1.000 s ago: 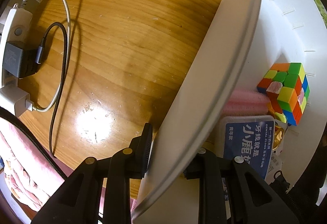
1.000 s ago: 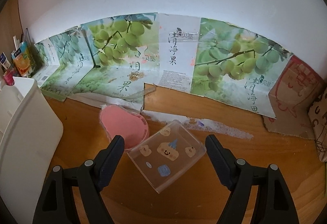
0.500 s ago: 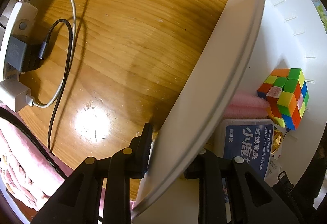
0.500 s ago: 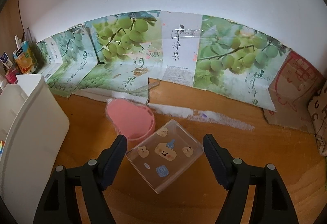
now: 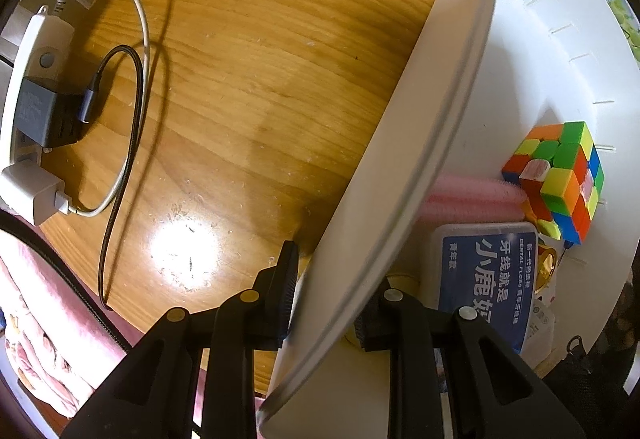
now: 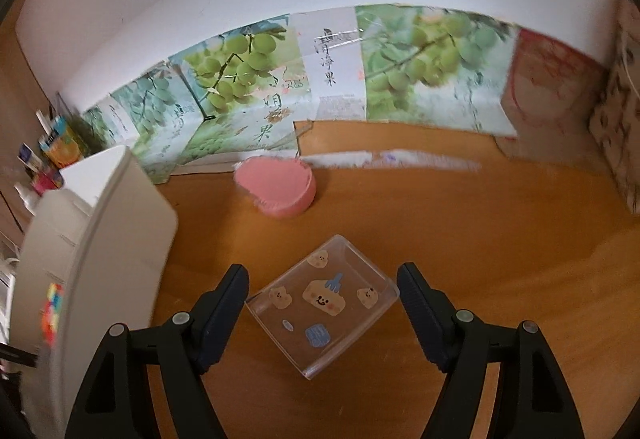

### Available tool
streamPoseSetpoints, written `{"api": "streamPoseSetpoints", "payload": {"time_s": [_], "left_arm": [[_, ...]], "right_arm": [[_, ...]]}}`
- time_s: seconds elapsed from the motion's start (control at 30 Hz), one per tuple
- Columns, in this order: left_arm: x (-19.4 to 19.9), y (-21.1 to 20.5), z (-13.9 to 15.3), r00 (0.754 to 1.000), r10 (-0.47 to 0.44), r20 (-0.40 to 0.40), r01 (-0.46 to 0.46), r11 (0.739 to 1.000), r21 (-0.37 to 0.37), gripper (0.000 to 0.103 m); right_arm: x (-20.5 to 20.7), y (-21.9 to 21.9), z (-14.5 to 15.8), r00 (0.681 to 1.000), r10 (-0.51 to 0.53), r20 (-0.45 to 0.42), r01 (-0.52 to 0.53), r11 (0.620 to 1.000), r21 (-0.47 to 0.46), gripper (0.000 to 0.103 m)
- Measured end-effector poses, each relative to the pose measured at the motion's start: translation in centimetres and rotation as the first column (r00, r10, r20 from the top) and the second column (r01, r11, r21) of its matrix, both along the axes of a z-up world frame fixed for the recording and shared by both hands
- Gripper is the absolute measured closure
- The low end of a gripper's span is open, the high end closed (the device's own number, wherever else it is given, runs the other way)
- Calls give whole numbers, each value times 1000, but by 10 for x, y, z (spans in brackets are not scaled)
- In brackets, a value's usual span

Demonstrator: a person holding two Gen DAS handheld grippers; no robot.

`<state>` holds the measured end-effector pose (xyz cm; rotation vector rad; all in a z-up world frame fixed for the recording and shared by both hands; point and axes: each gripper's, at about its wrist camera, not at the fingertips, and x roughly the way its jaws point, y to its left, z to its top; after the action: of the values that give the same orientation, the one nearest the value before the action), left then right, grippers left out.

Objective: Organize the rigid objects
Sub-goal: 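Carry the clear box with the right tool and release it in the tray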

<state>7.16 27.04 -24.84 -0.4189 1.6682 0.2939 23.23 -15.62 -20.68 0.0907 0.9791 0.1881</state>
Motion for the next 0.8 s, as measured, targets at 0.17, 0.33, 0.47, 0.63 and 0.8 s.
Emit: {"api": "streamPoseSetpoints", "payload": {"time_s": [0.17, 0.33, 0.47, 0.63, 0.8], "left_arm": [[-4, -4, 4, 1000, -12, 19, 12, 1000, 0, 78], [-6, -8, 8, 999, -41, 30, 42, 999, -8, 78], [-4, -11, 10, 997, -74, 38, 74, 997, -20, 78], [-2, -14, 9, 992, -122, 43, 123, 992, -36, 78], [4, -16, 8, 983, -176, 42, 178, 983, -41, 79]], "right_arm": [[-29, 4, 7, 1000, -6, -24, 7, 999, 32, 26], [-59, 16, 14, 999, 16, -28, -15, 999, 32, 26], [-78, 25, 18, 999, 25, -36, -23, 999, 34, 26], [-102, 37, 25, 999, 24, -48, -20, 998, 67, 26], [-126, 53, 32, 998, 28, -47, -27, 999, 35, 26]]}}
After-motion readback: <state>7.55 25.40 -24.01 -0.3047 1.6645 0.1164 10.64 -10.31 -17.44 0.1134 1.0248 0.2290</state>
